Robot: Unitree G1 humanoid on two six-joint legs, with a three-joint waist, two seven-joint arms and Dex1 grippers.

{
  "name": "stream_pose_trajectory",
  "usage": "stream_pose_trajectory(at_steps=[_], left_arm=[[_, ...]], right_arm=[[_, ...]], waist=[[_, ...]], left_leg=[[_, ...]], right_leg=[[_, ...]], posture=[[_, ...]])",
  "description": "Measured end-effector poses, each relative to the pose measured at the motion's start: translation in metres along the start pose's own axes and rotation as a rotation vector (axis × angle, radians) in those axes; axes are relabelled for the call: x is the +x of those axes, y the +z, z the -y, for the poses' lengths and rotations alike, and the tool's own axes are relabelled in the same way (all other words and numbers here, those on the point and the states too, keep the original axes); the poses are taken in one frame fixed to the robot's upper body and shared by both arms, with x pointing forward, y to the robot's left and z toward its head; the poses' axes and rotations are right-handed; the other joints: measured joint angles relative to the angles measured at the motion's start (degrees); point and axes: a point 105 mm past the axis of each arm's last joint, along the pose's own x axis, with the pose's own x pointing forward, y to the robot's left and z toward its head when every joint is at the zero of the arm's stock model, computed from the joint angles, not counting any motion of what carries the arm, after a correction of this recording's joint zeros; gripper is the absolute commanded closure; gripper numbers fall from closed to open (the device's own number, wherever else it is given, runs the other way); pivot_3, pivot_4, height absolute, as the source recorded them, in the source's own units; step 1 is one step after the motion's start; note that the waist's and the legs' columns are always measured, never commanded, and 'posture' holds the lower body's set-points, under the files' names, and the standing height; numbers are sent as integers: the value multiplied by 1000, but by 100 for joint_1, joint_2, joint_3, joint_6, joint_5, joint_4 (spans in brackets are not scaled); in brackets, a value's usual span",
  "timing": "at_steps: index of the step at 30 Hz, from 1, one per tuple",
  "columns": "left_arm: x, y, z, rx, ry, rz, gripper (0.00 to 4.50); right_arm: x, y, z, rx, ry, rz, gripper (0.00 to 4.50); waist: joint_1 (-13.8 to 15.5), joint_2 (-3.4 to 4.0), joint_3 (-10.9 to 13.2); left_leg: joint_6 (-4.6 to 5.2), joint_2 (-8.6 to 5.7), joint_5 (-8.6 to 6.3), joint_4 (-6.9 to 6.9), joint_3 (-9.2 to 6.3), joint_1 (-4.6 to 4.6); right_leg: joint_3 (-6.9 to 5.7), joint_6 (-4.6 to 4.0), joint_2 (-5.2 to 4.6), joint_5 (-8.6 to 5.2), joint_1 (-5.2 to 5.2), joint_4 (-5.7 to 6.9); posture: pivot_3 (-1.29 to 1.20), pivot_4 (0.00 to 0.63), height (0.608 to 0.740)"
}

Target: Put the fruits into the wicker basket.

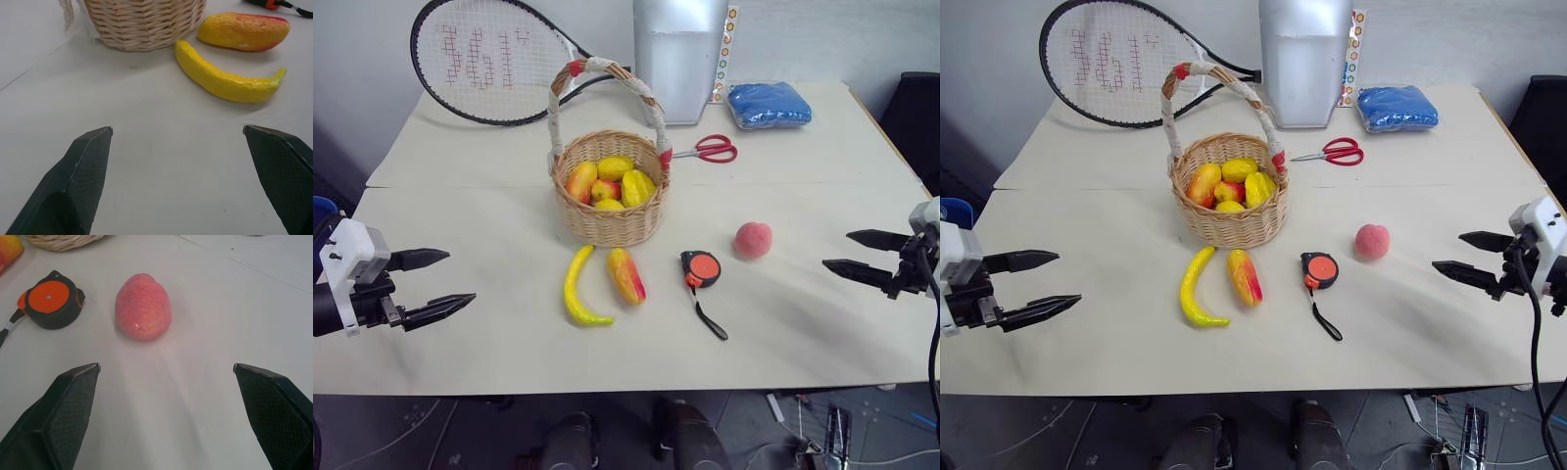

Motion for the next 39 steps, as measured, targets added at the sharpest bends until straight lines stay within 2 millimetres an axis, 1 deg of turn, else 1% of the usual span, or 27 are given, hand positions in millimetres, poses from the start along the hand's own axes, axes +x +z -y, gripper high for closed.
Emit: stream_pose_trajectory(at_steps=[2, 4, 6, 7, 10, 12, 15, 16, 17, 19, 21, 23, 25, 27, 30, 37, 39], left_arm=[[4, -1, 2, -6, -18, -2, 0], [9, 3, 3, -1, -35, 14, 0], [19, 18, 2, 27, -64, 61, 0], [23, 23, 2, 38, -77, 72, 0], [38, 32, 8, 59, -156, 90, 0], [49, 42, 17, 76, -234, 103, 0], [66, 61, 35, 152, -345, 121, 0], [72, 66, 44, 181, -395, 123, 0], [76, 70, 53, 203, -436, 128, 0], [84, 79, 68, 243, -516, 133, 0], [89, 86, 78, 275, -563, 143, 0], [93, 94, 88, 310, -613, 158, 0], [94, 96, 94, 327, -641, 162, 0], [95, 95, 97, 327, -657, 155, 0], [96, 94, 97, 323, -662, 151, 0], [98, 96, 94, 318, -624, 152, 0], [99, 98, 92, 322, -608, 156, 0]], right_arm=[[1, 2, -4, -22, 6, -2, 19], [4, 2, -9, -35, 24, -8, 19], [10, 1, -17, -52, 77, -28, 19], [14, 3, -20, -59, 103, -30, 19], [27, 19, -30, -97, 191, -21, 19], [38, 27, -39, -170, 264, -43, 19], [54, 28, -54, -267, 378, -82, 19], [63, 31, -61, -304, 423, -71, 19], [69, 34, -66, -339, 452, -67, 19], [81, 33, -72, -436, 503, -99, 19], [90, 31, -80, -490, 558, -110, 19], [104, 34, -93, -527, 633, -89, 19], [113, 36, -99, -548, 658, -78, 19], [124, 37, -100, -584, 658, -88, 19], [140, 30, -100, -618, 651, -125, 19], [162, -2, -98, -579, 662, -231, 19], [168, 0, -99, -568, 655, -216, 19]], waist=[[-6, 0, 0], [-6, 0, 0], [-4, 0, 0], [-4, 0, 0], [-44, 6, 4], [-77, 5, 5], [-91, 5, 5], [-104, 4, 5], [-109, 4, 6], [-103, 2, 7], [-94, 1, 7], [-100, -2, 9], [-101, -2, 9], [-102, -3, 9], [-100, -3, 10], [-101, -3, 10], [-109, -3, 9]], left_leg=[[0, 3, 0, 0, 0, 0], [1, 2, 1, 1, 1, 0], [2, 1, 2, 8, 3, 1], [4, -1, 3, 10, 3, 3], [10, -6, 6, 13, 13, 5], [9, -6, 7, 14, 10, 0], [7, -10, 7, 14, 13, 0], [-16, -11, 20, 15, 28, 0], [-18, -11, 22, 15, 36, 0], [-18, -13, 22, 21, 40, 0], [-18, -15, 22, 27, 40, 0], [-18, -9, 23, 36, 45, 0], [-20, -5, 24, 38, 50, 2], [-23, -1, 25, 40, 50, 3], [-26, 6, 27, 40, 48, 1], [-25, 7, 28, 45, 48, 0], [-26, 8, 28, 49, 49, 2]], right_leg=[[-1, 0, 2, 0, 0, 1], [-1, 2, 2, 1, 1, 2], [0, 9, 2, 5, 3, 5], [0, 11, 1, 6, 6, 7], [10, 19, 1, 11, 4, 13], [6, 19, 3, 11, 2, 12], [5, 21, 5, 12, 3, 11], [4, 25, 10, 14, -2, 12], [2, 30, 12, 16, -6, 13], [-8, 32, 17, 17, -7, 14], [-12, 34, 44, 18, -5, 14], [2, 41, 61, 22, -5, 17], [11, 41, 66, 22, -7, 20], [14, 40, 75, 22, -8, 20], [25, 37, 79, 20, -8, 20], [38, 36, 79, 19, -8, 23], [39, 36, 80, 19, -7, 26]], posture=[[0, 150, 740], [0, 150, 740], [0, 150, 740], [0, 150, 740], [0, 150, 740], [0, 150, 740], [0, 150, 740], [0, 150, 740], [0, 150, 740], [0, 150, 740], [0, 150, 740], [0, 150, 740], [0, 150, 740], [0, 150, 740], [0, 150, 740], [0, 150, 740], [0, 150, 740]])
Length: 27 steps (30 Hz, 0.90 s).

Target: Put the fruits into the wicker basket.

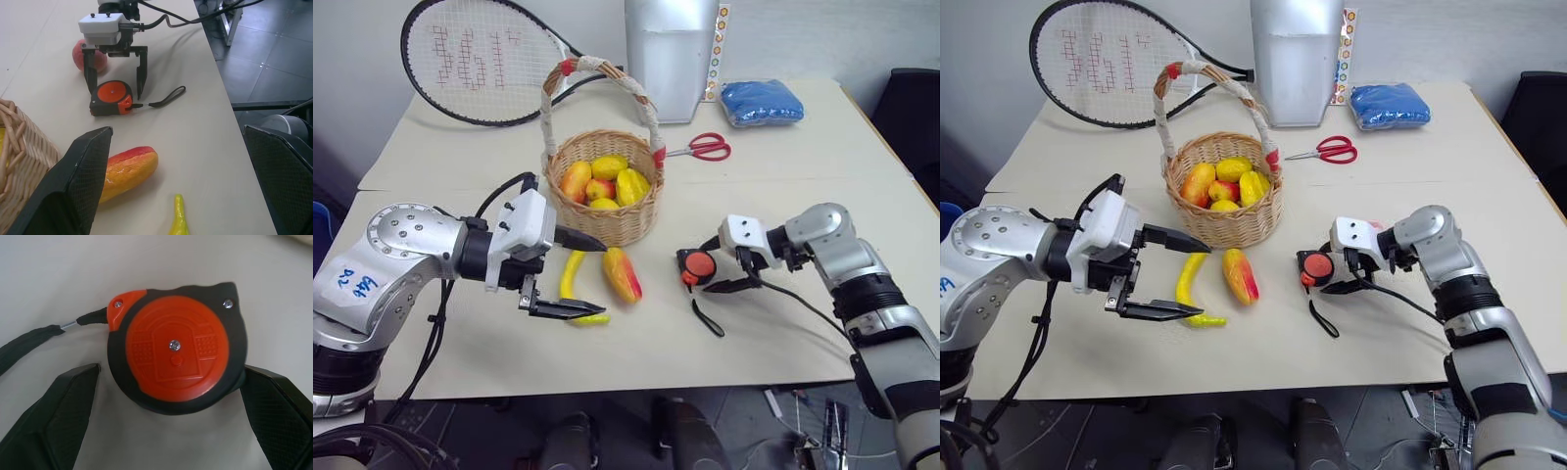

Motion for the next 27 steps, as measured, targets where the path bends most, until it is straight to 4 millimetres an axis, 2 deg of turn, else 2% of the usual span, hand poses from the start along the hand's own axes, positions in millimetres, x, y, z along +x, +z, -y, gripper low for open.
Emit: stream_pose_trajectory(at_steps=[3, 5, 11, 14, 16, 18, 20, 22, 24, 27], left_arm=[[-1, 3, -2, 13, 17, 2, 0], [-1, 3, -3, 12, 22, 1, 0], [-2, 1, -5, 26, 39, -7, 0], [-2, 2, -6, 31, 44, 4, 0], [-1, 4, -10, 22, 51, 35, 0], [-2, 4, -15, 10, 66, 50, 0], [-1, 8, -18, 17, 70, 68, 0], [-1, 8, -20, 17, 74, 75, 0], [0, 8, -21, 10, 80, 84, 0], [4, 9, -22, 15, 82, 104, 0]], right_arm=[[4, 2, 3, -2, -15, 18, 573], [4, 2, 4, -5, -19, 29, 1131], [-8, -1, -2, 54, -44, 91, 1138], [-46, 11, 6, 150, -130, 177, 1138], [-94, 22, 16, 211, -265, 257, 1138], [-136, 21, 23, 270, -416, 306, 1138], [-167, 5, 23, 354, -563, 311, 1138], [-189, -27, 16, 460, -701, 265, 1138], [-194, -58, 6, 547, -782, 194, 1138], [-192, -108, -20, 701, -906, 90, 1138]], waist=[[-24, 0, 0], [-24, 0, 0], [9, 1, 2], [40, 16, 11], [76, 16, 11], [97, 14, 10], [128, 12, 10], [150, 12, 10], [150, 12, 10], [146, 11, 10]], left_leg=[[-4, 5, 2, -1, 1, 4], [-8, 10, 4, -1, 0, 4], [-8, 10, 4, -1, -2, -5], [-4, 3, 3, 1, -4, -11], [-2, 3, 2, 3, -10, -10], [-2, 5, 1, 2, -10, -6], [-2, 3, 1, 0, -8, -2], [-2, -2, 1, -5, -6, 0], [-2, -8, 1, -4, -1, -1], [-3, -13, 2, -4, 2, 1]], right_leg=[[3, -1, 4, 0, 0, 5], [4, -1, 8, 0, 0, 5], [6, -2, 7, -1, -4, 7], [6, -2, -2, -1, -7, 10], [3, -2, -3, -1, -1, -2], [2, -2, 0, -1, 3, -5], [3, -3, 2, -2, 6, -8], [5, -4, 2, -2, 7, -11], [5, -4, 2, -2, 5, -9], [7, -3, 5, -1, 5, -6]], posture=[[0, 150, 740], [0, 150, 740], [0, 150, 740], [0, 150, 740], [0, 150, 740], [0, 150, 740], [0, 150, 740], [0, 150, 740], [0, 150, 740], [0, 150, 740]])
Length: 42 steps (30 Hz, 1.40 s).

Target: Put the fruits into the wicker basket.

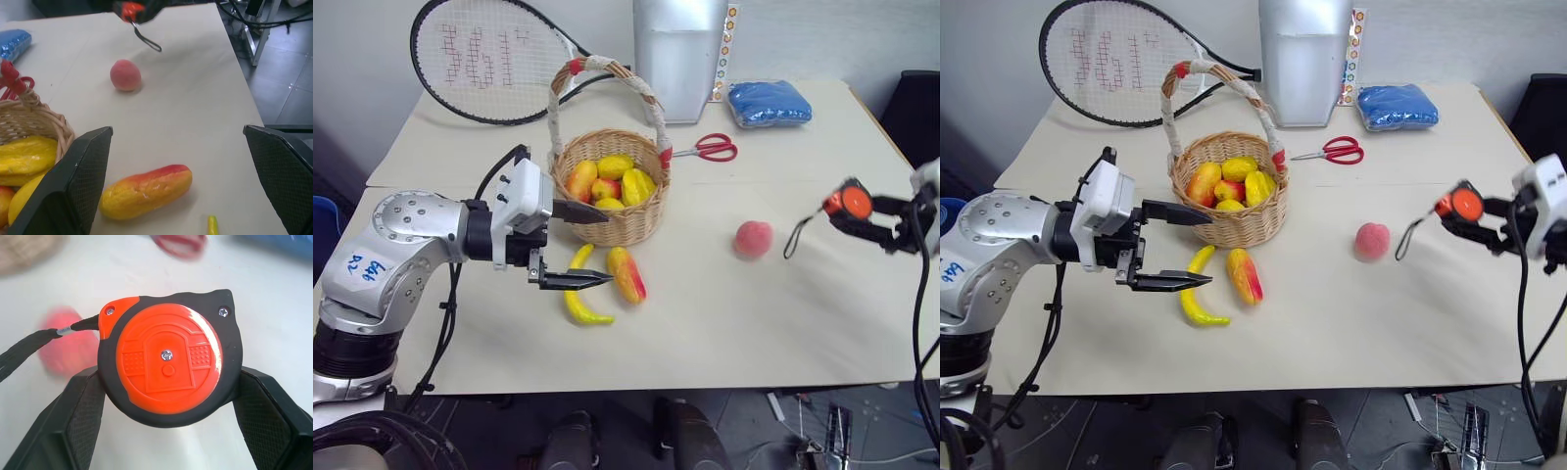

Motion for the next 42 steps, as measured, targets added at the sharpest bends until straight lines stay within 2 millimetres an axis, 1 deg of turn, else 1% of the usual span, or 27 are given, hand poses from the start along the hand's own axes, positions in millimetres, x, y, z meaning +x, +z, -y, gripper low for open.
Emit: stream_pose_trajectory(at_steps=[2, 4, 5, 7, 8, 11, 13, 14, 17, 19, 20, 22, 23, 24, 26, 28, 31, 32, 33, 36, 37, 39, 42], left_arm=[[2, 0, 0, 5, -1, 7, 0], [6, 1, 1, 8, -12, 20, 0], [7, 1, 1, 10, -16, 24, 0], [9, 3, 1, 19, -22, 28, 0], [10, 4, 1, 25, -22, 31, 0], [12, 4, 0, 30, -18, 32, 0], [12, 4, -1, 27, -9, 34, 0], [12, 3, -2, 25, 0, 34, 0], [5, -5, -5, -17, 64, 30, 0], [-4, -16, -4, -91, 134, 14, 0], [-7, -19, -3, -116, 157, 10, 0], [-20, -22, 5, -170, 221, 6, 0], [-27, -23, 10, -193, 255, -1, 0], [-35, -26, 16, -222, 290, -21, 0], [-48, -34, 26, -309, 364, -63, 0], [-56, -43, 38, -432, 434, -124, 0], [-61, -44, 48, -547, 494, -134, 0], [-62, -48, 48, -587, 519, -141, 0], [-64, -56, 49, -648, 558, -162, 0], [-70, -79, 48, -795, 646, -231, 0], [-72, -85, 44, -833, 694, -238, 0], [-66, -88, 35, -904, 742, -189, 0], [-53, -87, 27, -990, 757, -130, 0]], right_arm=[[3, -31, -1, 119, -70, -26, 1138], [9, -46, -8, 187, -97, -32, 1138], [12, -50, -11, 202, -108, -35, 1138], [12, -52, -12, 197, -139, -35, 397], [10, -53, -11, 187, -155, -40, 101], [8, -56, -13, 184, -149, -49, 45], [5, -49, -10, 178, -133, -44, 45], [0, -39, -5, 150, -130, -39, 45], [-17, 5, 8, 8, -111, 4, 45], [-21, 33, 7, -77, -57, 48, 45], [-20, 42, 4, -98, -31, 64, 45], [-11, 65, -14, -101, 82, 134, 45], [-7, 78, -31, -96, 169, 173, 45], [-6, 92, -54, -111, 287, 214, 45], [-8, 110, -100, -157, 510, 263, 45], [-16, 121, -150, -235, 738, 292, 45], [-24, 123, -199, -280, 957, 335, 45], [-26, 124, -208, -281, 994, 348, 45], [-28, 124, -216, -282, 1028, 358, 45], [-30, 122, -228, -297, 1063, 360, 45], [-30, 123, -230, -301, 1060, 366, 45], [-27, 122, -236, -303, 1055, 387, 45], [-12, 117, -243, -288, 1000, 407, 45]], waist=[[-38, 0, 0], [-105, 1, 0], [-135, 2, 0], [-145, 3, 0], [-140, 3, -1], [-130, 3, 0], [-129, 5, 1], [-130, 10, 3], [-154, 16, 1], [-185, 11, 3], [-187, 9, 4], [-226, 3, 8], [-238, 3, 8], [-238, 2, 8], [-208, 2, 8], [-152, -4, 11], [-36, -20, 11], [-3, -19, 11], [23, -20, 11], [29, -25, 12], [31, -25, 11], [21, -34, 6], [11, -41, 2]], left_leg=[[-3, 0, 3, 0, 14, 9], [-4, 1, 10, 0, 19, 15], [-6, 2, 14, -1, 17, 15], [-8, 1, 15, -3, 17, 18], [-9, 1, 16, -3, 13, 17], [-9, 0, 16, -4, 8, 12], [-5, 0, 17, -5, 12, 12], [-2, -1, 17, -5, 15, 11], [0, -1, 18, -9, 21, 18], [-7, 4, 17, -11, 18, 18], [-10, 23, 16, -10, 14, 17], [-14, 33, 15, -11, 15, 13], [-17, 36, 15, -12, 14, 12], [-21, 44, 14, -13, 14, 10], [-32, 60, 9, -11, 5, 10], [-42, 68, 7, -10, -10, 8], [-43, 59, 0, -2, -45, 9], [-40, 55, -1, 2, -46, 10], [-37, 50, -1, 2, -48, 11], [-36, 49, -1, 0, -56, 7], [-36, 47, -1, -2, -57, 9], [-38, 50, 0, -5, -59, 10], [-44, 51, 2, -6, -58, 9]], right_leg=[[2, 4, 4, 2, -2, 7], [4, 7, 4, 4, -2, 18], [7, 9, 4, 5, -3, 20], [9, 9, 6, 5, -2, 23], [10, 9, 7, 5, -2, 22], [10, 9, 8, 5, -1, 15], [10, 11, 6, 6, -5, 16], [10, 13, 5, 7, -7, 16], [12, 14, 11, 7, -5, 14], [15, 11, 20, 6, -6, 11], [20, 10, 20, 5, -5, 11], [42, 9, 23, 5, -11, 12], [49, 6, 20, 3, -14, 13], [52, 5, 14, 2, -17, 15], [47, -2, 13, -2, -16, 14], [34, -8, 13, -5, -12, 13], [3, -14, -3, -4, 14, 5], [4, -15, -7, -4, 16, 7], [3, -16, -14, -3, 19, 7], [-2, -21, -21, -2, 17, 7], [-3, -24, -23, -3, 18, 8], [-6, -31, -26, -6, 17, 9], [-8, -35, -25, -8, 16, 10]], posture=[[0, 150, 740], [0, 150, 740], [0, 150, 740], [0, 150, 740], [0, 150, 740], [0, 150, 740], [0, 150, 740], [0, 150, 740], [0, 150, 740], [0, 150, 740], [0, 150, 740], [0, 150, 740], [0, 150, 740], [0, 150, 740], [0, 150, 740], [0, 150, 740], [0, 150, 740], [0, 150, 740], [0, 150, 740], [0, 150, 740], [0, 150, 740], [0, 150, 740], [0, 150, 740]])
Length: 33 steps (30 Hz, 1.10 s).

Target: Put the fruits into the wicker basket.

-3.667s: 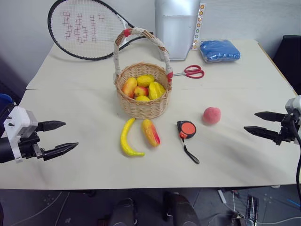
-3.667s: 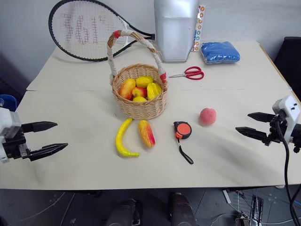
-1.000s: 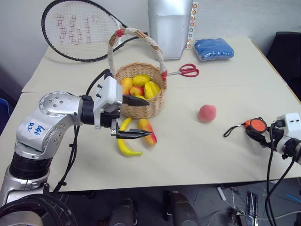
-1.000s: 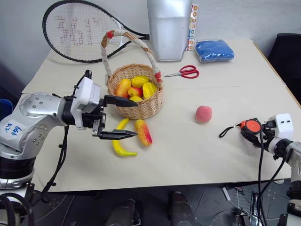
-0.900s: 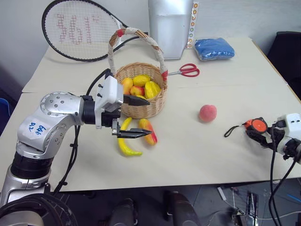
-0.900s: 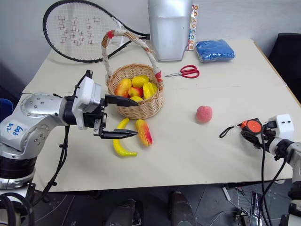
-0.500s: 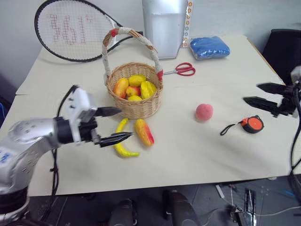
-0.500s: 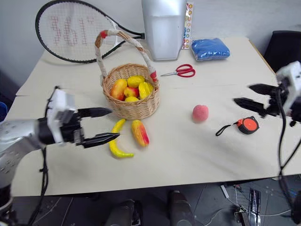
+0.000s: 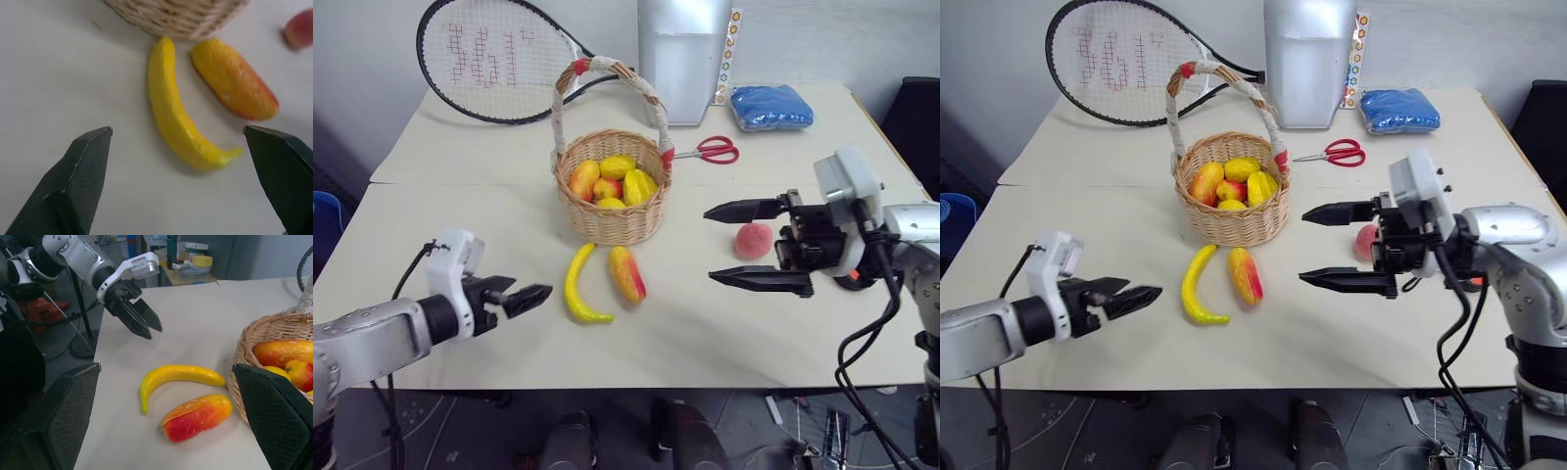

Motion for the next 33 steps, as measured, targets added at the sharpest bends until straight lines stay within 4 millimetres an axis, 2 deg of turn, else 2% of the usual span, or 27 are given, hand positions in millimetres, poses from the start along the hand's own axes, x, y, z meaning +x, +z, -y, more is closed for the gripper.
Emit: stream_pose_trajectory(at_steps=[3, 8, 12, 16, 20, 26, 29, 33], left_arm=[[15, 0, 2, -66, 10, -45, 0], [38, 1, -2, -72, 40, -115, 0], [54, -7, -7, -39, 69, -202, 0], [71, -7, 2, -13, 21, -283, 845], [76, -5, -3, 15, 28, -340, 2090], [78, -7, -9, 29, 33, -366, 3913], [72, -8, -13, 93, 54, -359, 4033], [39, -14, -29, 273, 125, -356, 4033]], right_arm=[[5, -16, -1, 15, -44, -16, 45], [6, -20, -8, -9, -61, -18, 45], [5, -21, -8, -9, -95, -18, 45], [6, -19, -7, -42, -129, -21, 0], [6, -20, -10, -47, -141, -25, 0], [-4, -19, -8, -69, -174, -60, 0], [-6, -17, -6, -77, -174, -68, 0], [-9, -15, -1, -103, -198, -77, 0]], waist=[[5, 0, 0], [14, 0, 0], [1, -1, 0], [25, -2, 0], [26, -3, -1], [32, -4, -2], [-1, -4, -2], [-149, -7, -2]], left_leg=[[-4, 0, 2, -3, 1, -3], [-6, -5, 3, 0, 3, 0], [-4, -23, 5, -1, 6, 0], [-4, -42, 9, 1, -2, -2], [4, -56, 14, -1, -4, -1], [10, -56, 18, 0, -9, -3], [8, -55, 17, -5, -7, -2], [-24, -9, 12, -15, 3, 5]], right_leg=[[-5, -8, 5, -4, -4, 3], [-9, -8, 29, -5, -1, 2], [-6, -7, 35, -4, -3, 5], [-14, -7, 38, -4, -2, 6], [-13, -2, 31, -2, 0, 8], [-12, 5, 20, 2, 3, 6], [-10, 5, 20, 1, 1, 3], [-7, -14, 29, -9, -6, 0]], posture=[[0, 150, 740], [0, 150, 740], [0, 150, 740], [0, 150, 740], [0, 150, 740], [0, 150, 740], [0, 150, 740], [0, 150, 740]])
